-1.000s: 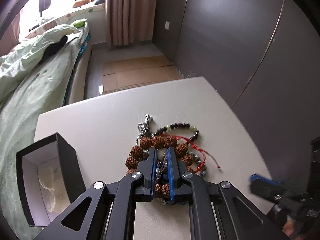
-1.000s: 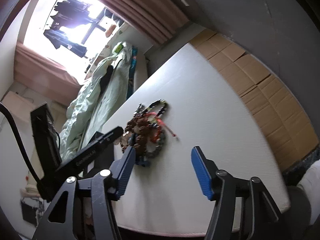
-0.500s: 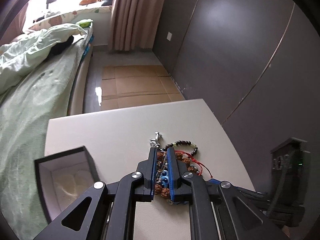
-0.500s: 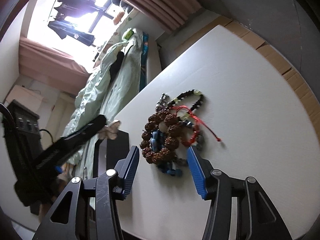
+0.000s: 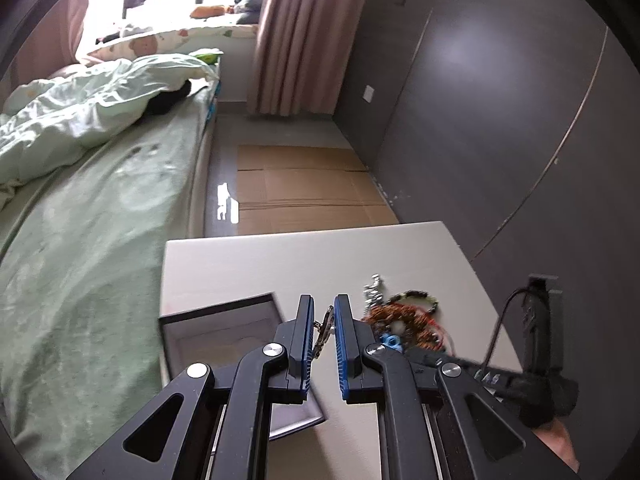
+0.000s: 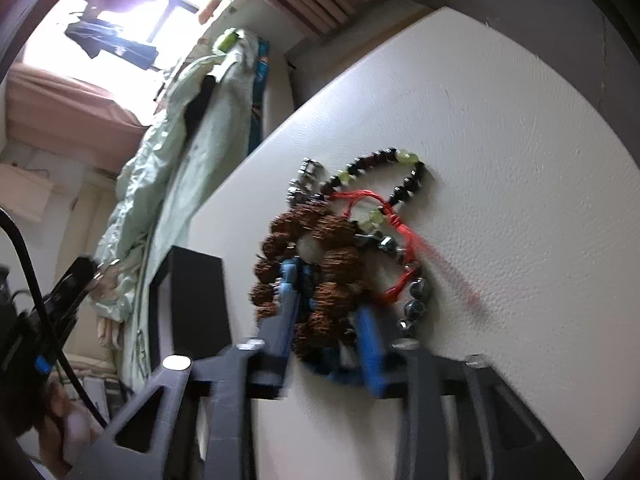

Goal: Organize jewelry
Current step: 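Grasp the brown bead bracelet with the right gripper while the left carries the gold earring to the box, then lower the bead bracelet into the black box and open the right gripper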

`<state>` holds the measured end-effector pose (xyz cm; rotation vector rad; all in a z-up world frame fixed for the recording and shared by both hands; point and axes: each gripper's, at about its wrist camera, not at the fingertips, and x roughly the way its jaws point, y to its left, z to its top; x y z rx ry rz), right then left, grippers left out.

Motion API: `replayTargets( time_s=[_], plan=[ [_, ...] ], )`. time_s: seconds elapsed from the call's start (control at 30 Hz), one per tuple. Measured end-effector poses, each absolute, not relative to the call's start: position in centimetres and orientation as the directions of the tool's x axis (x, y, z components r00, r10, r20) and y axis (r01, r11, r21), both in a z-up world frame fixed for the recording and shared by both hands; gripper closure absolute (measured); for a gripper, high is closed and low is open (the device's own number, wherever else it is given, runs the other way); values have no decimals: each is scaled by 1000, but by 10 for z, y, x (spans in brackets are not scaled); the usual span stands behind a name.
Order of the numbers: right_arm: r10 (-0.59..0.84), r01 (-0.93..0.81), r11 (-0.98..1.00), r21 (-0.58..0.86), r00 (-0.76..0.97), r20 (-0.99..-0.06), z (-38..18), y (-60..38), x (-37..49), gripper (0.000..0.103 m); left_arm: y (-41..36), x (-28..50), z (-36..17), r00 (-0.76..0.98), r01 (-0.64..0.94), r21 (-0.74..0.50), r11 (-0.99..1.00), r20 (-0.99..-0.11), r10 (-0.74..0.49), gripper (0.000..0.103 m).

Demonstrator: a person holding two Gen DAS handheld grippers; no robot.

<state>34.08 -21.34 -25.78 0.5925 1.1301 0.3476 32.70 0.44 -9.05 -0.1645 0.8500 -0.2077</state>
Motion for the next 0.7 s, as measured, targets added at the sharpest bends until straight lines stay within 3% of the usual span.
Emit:
replayTargets(
  time_s=[0.1, 0.47, 0.5, 0.53, 0.6, 0.7],
  plan=[
    [538, 15, 801, 599, 421, -730, -251, -213, 340, 82, 20, 322, -97, 640, 92, -235, 968, -731, -238, 92],
    [566, -154, 805, 572, 486, -666, -187, -178, 333, 83, 57, 315, -117, 600, 31, -326, 945, -750, -279, 90],
    [566, -166, 807, 567, 490, -662, -182, -175, 332, 83, 60, 315, -118, 596, 25, -327, 945, -753, -277, 78],
    [568, -175, 807, 564, 492, -659, -177, -171, 332, 83, 63, 314, -117, 595, 18, -330, 944, -755, -275, 52],
    [571, -192, 806, 559, 498, -652, -168, -165, 330, 83, 70, 309, -114, 614, 14, -349, 937, -737, -284, 23],
    [578, -222, 804, 551, 508, -639, -155, -156, 324, 83, 83, 300, -107, 647, 0, -366, 931, -709, -279, 22]
  ],
)
